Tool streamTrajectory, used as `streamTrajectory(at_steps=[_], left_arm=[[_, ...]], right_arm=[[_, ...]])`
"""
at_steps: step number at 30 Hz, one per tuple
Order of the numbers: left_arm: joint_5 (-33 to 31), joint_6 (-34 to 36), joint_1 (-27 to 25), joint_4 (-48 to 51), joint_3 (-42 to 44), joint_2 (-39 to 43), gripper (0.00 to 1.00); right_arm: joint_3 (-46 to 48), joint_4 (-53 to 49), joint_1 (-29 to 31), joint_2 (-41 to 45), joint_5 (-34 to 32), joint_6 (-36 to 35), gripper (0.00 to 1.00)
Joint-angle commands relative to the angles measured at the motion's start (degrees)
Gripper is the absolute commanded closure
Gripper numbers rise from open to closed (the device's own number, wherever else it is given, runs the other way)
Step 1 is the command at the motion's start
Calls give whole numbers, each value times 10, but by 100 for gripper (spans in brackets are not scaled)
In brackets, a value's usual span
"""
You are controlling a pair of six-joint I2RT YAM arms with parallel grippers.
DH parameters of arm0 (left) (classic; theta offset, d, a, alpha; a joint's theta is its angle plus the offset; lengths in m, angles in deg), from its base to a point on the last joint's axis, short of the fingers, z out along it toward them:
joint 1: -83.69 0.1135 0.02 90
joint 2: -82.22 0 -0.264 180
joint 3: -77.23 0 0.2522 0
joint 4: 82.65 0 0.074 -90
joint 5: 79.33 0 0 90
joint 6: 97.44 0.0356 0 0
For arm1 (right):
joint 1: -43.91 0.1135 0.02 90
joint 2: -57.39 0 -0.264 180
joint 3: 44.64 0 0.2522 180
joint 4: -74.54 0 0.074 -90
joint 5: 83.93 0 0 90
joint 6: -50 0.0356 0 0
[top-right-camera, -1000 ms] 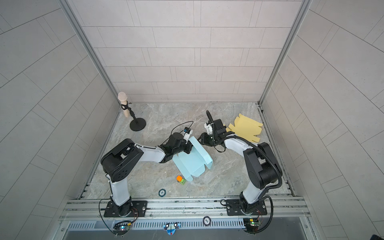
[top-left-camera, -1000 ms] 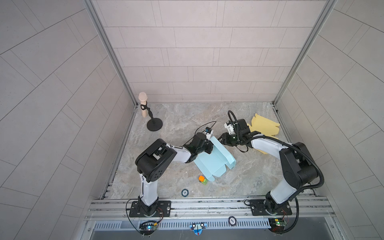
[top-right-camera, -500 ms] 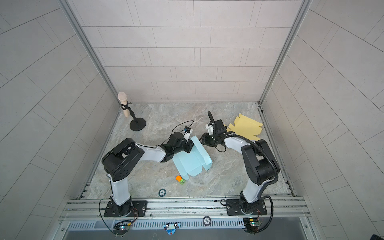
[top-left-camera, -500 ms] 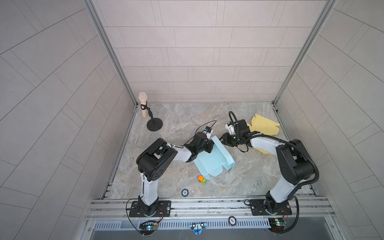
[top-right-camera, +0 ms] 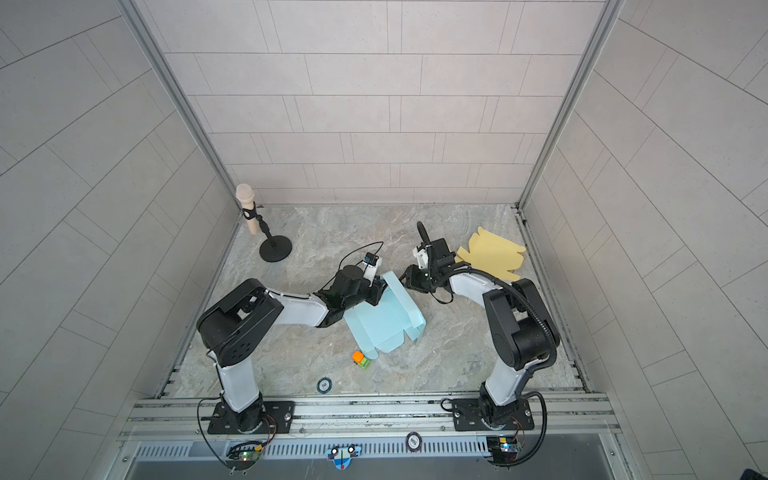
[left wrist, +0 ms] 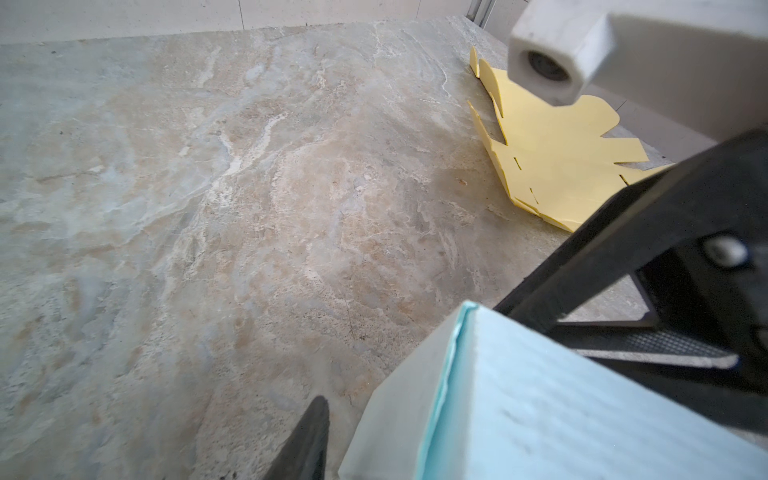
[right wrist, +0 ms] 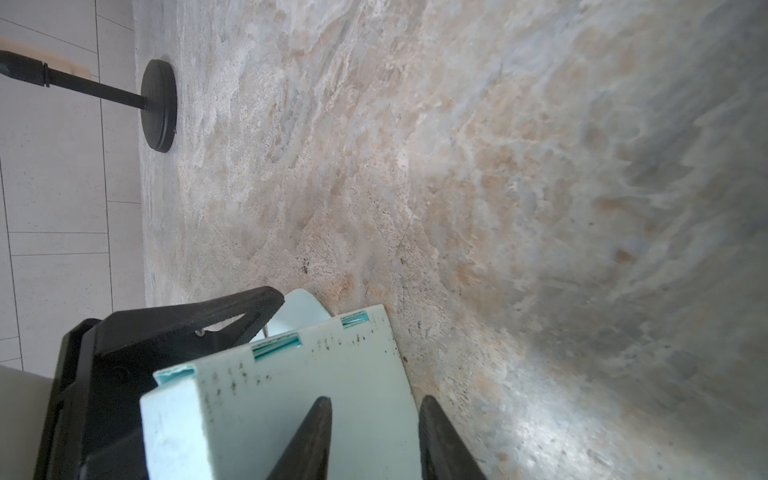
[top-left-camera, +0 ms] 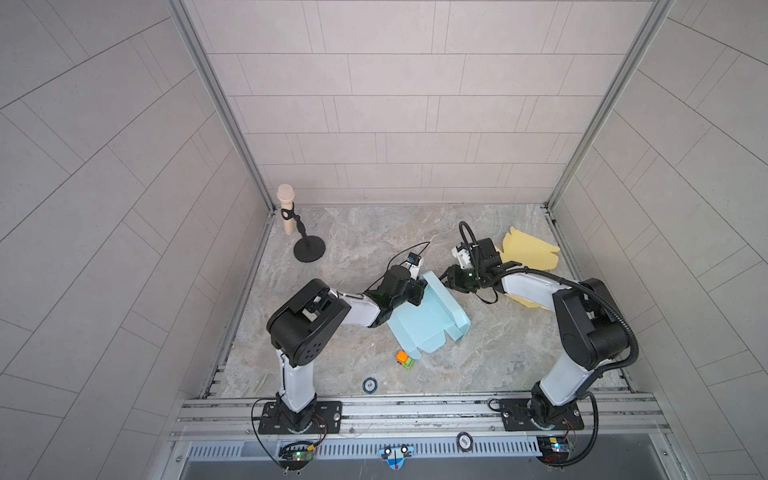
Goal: Fold the paper box
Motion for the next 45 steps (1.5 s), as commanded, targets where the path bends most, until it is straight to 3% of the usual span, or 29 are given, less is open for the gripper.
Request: streamTrajectory(at_steps=[1, 22, 27, 33, 39, 45], left_arm=[[1, 17, -3, -6, -12, 6, 65], [4, 13, 4, -27, 7, 26, 85], [19, -40, 40, -31, 8, 32, 88], [88, -107, 97, 21, -25, 38, 88], [112, -125, 121, 92, -40, 57, 90], [90, -131, 121, 93, -28, 70, 91]], right_arm=[[-13, -11, -1, 4, -1, -5, 62], [-37, -62, -2, 42, -31, -15, 62], [-86, -145, -7, 88, -72, -53, 62], [-163, -243, -8, 151, -137, -98, 63], [-191, -260, 7, 202, -146, -125, 72], [-221, -287, 91, 210, -199, -159, 84]])
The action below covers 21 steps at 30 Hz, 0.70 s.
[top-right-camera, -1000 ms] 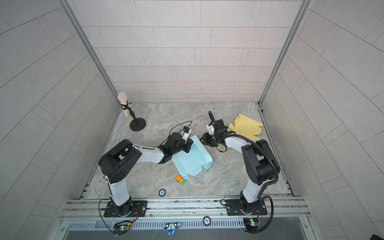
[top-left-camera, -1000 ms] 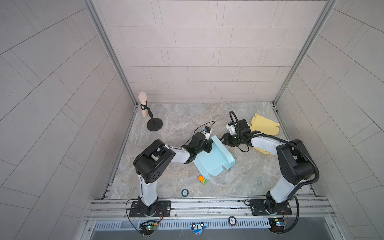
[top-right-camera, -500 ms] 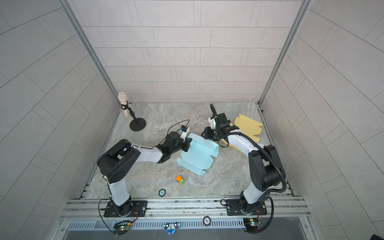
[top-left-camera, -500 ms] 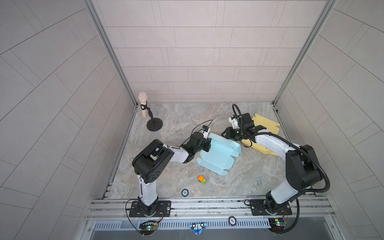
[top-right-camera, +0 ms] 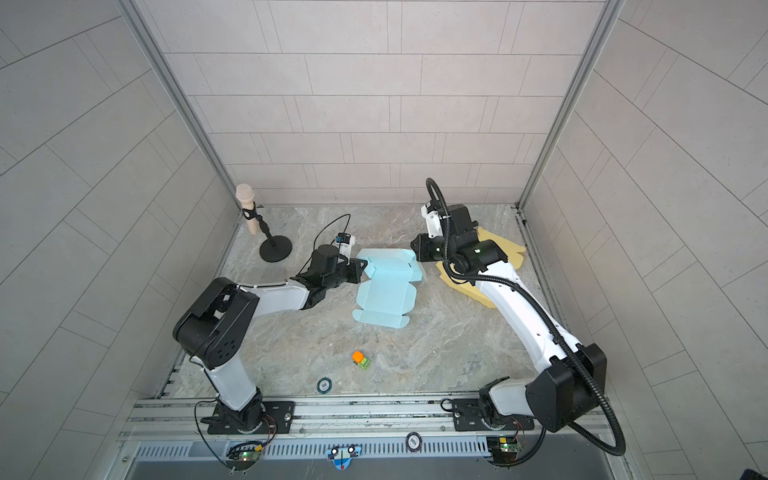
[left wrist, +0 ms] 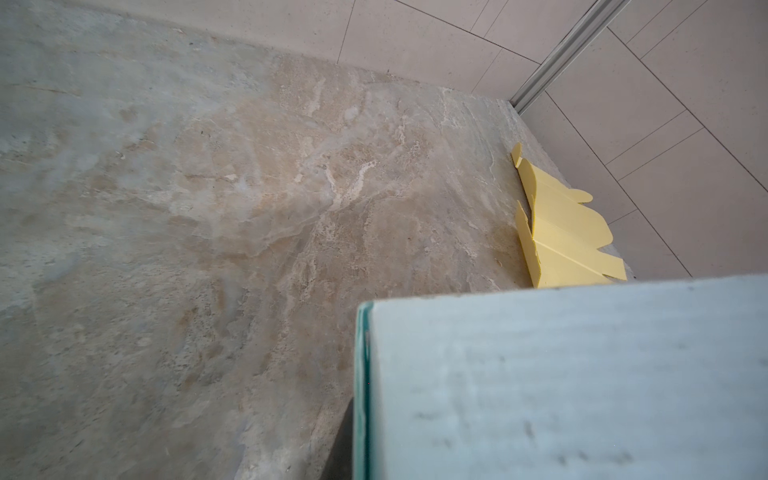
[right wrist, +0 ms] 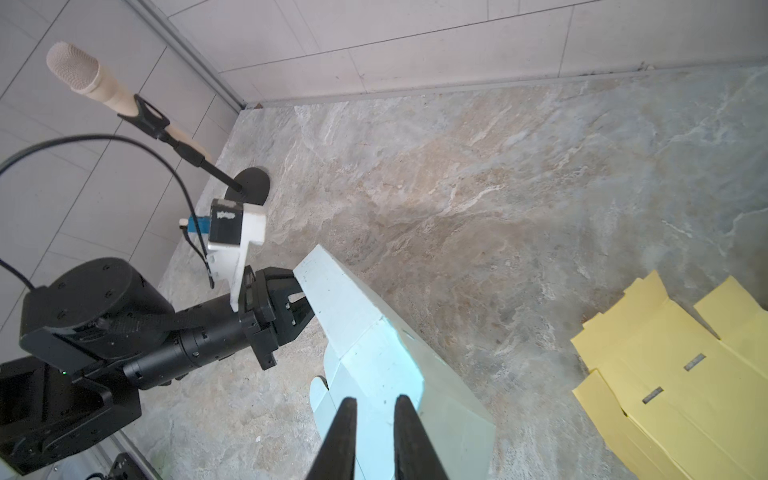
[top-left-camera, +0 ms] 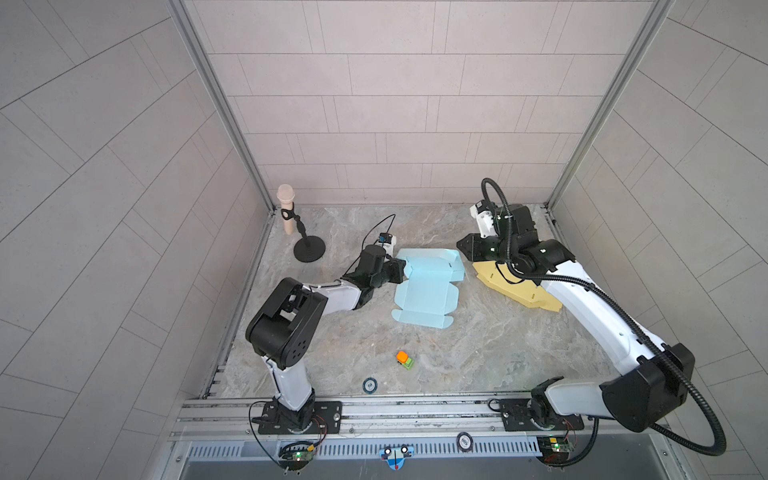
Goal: Fold the paper box
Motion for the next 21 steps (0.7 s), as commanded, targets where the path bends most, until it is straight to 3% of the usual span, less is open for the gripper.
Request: streamTrajectory(at_steps=[1, 7, 21], left_arm=[[-6, -13, 0, 10, 1, 18, 91], [-18, -20, 0, 5, 7, 15, 92], [-15, -25, 0, -10, 11, 7, 94]], right_arm=[[-23, -40, 49, 3, -47, -35, 85], [-22, -49, 99, -16, -92, -32, 94], [-39, -65, 101, -79, -181, 0, 100]])
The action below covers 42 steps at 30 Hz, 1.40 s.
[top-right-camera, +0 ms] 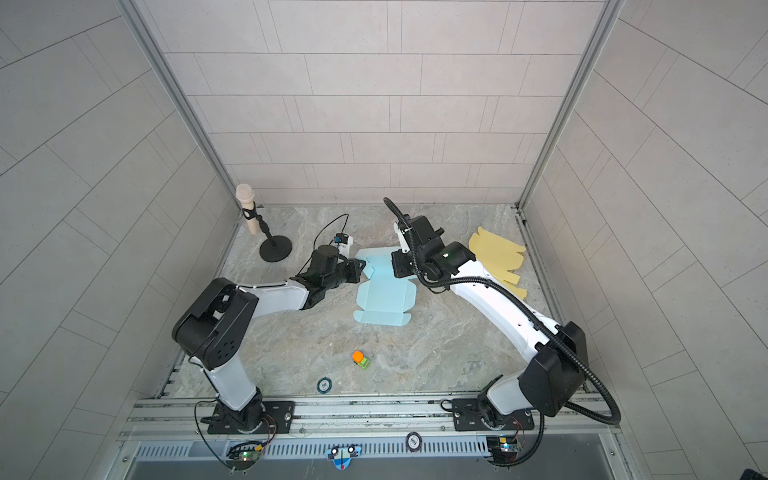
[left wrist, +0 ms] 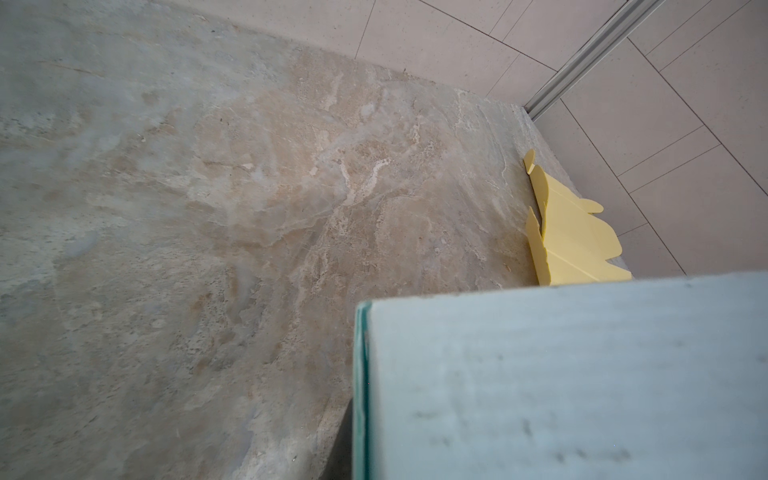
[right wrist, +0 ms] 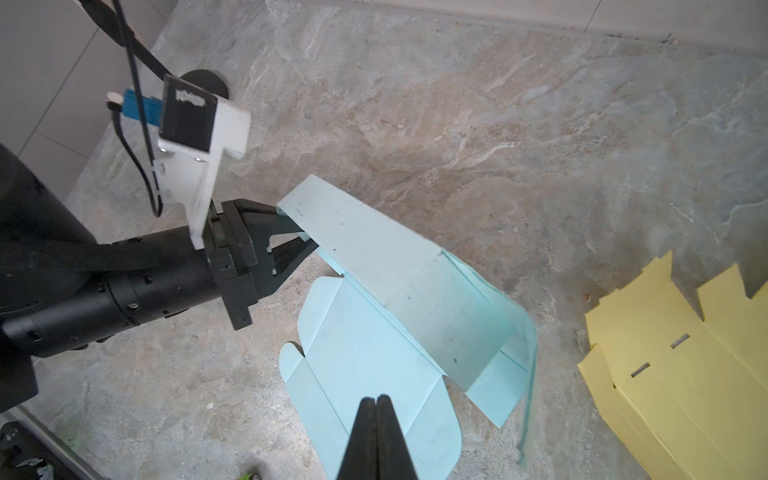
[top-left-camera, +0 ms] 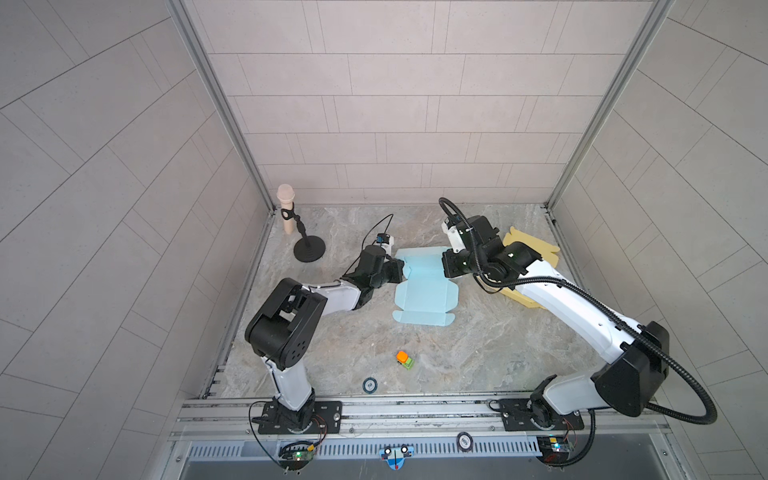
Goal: Fold the paper box
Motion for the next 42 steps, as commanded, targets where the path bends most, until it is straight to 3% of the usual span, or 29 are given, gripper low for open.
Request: streamTrajectory(at_steps=[1, 10, 19, 35, 39, 42], left_arm=[[-1, -4, 0, -17, 9, 7, 94], [-3, -5, 0, -35, 21, 13, 94], [2, -5, 0, -49, 30, 17, 94], [11, -5, 0, -70, 38, 19, 94], [21, -10, 0, -76, 39, 16, 95], [42, -34, 32, -106, 48, 11, 95]], right_arm=[[-20, -16, 2, -16, -50, 12, 100], [6, 23, 1, 0, -121, 59, 100], [-9, 22, -2, -46, -123, 61, 100], [-27, 70, 3, -77, -52, 66, 98], [13, 114, -8, -42, -4, 67, 92], [61, 156, -18, 7, 18, 65, 84]])
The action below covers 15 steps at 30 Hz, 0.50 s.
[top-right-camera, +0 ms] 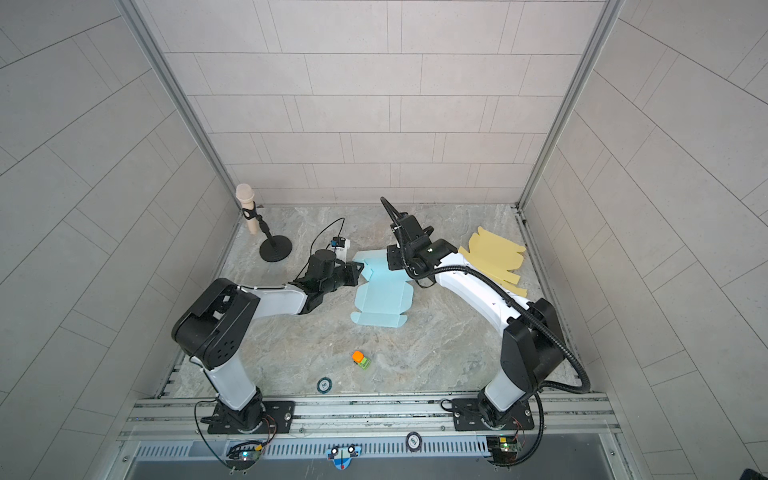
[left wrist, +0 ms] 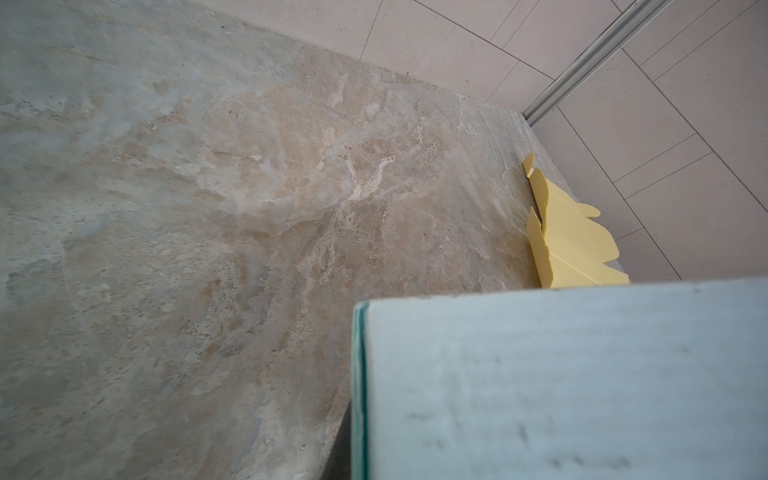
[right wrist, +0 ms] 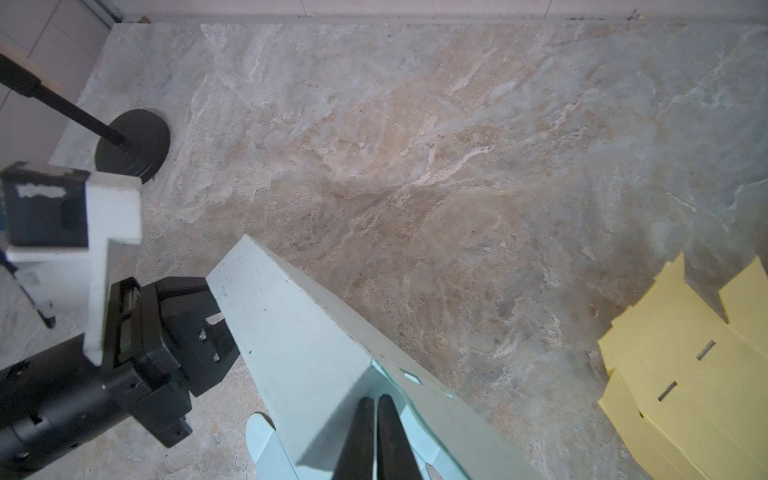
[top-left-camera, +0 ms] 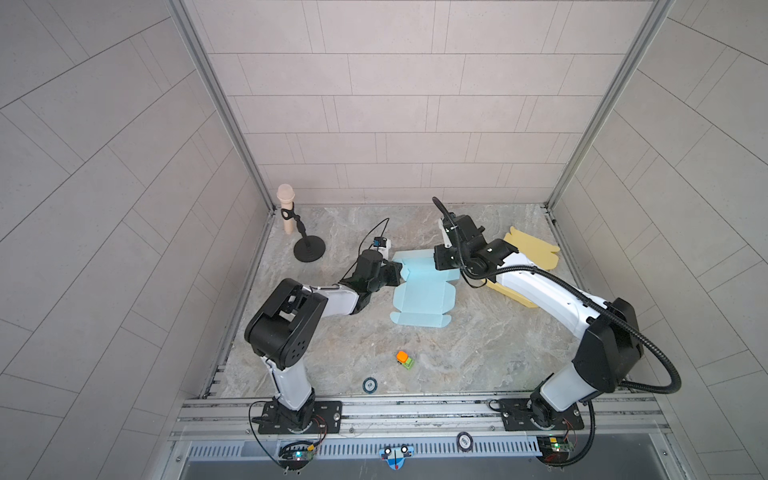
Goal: Fold the paper box
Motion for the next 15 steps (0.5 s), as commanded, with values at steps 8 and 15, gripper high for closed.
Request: streamTrajectory(at_steps=[8, 15], left_arm=[[55, -61, 44, -107, 30, 4, 95], [75, -75, 53, -160, 52, 5, 95]], right_arm=[[174, 145, -22, 193, 65, -12, 72], [299, 273, -66, 229, 101, 44, 71]])
